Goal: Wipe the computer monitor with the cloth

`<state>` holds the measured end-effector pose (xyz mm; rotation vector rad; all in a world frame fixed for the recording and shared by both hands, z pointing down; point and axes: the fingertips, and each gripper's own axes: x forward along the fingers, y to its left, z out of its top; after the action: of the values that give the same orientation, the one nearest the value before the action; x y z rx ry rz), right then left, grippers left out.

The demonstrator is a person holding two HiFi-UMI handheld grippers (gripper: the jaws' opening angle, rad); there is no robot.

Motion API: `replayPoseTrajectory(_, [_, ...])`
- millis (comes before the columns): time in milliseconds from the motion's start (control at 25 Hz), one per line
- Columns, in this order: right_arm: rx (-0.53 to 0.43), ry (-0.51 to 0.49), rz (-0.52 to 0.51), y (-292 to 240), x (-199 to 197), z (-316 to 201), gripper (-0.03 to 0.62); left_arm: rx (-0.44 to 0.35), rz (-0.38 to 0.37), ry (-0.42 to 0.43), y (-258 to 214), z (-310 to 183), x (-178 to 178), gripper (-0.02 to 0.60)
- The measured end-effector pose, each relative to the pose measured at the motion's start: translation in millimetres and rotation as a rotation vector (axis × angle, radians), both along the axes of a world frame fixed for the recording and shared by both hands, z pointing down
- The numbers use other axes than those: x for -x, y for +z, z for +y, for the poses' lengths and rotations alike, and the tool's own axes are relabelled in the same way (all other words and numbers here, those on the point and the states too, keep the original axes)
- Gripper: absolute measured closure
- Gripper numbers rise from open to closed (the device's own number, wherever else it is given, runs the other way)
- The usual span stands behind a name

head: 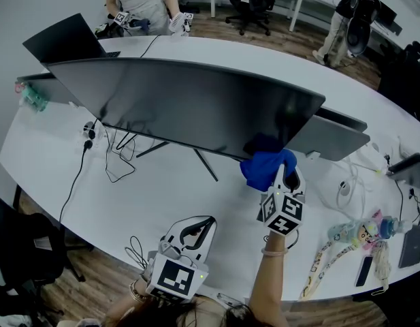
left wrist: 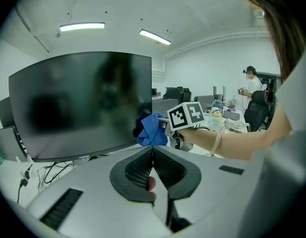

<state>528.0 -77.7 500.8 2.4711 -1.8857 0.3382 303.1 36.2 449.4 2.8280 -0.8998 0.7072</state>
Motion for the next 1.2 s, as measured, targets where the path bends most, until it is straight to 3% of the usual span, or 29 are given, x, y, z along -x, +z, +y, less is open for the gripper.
replayPoseTrajectory(1200, [0.080,-0.001,-0.046,42.7,1.1,-1.1,0.531,0.011,-0.012,0.027,5.9,0.4,-9.3,0.572])
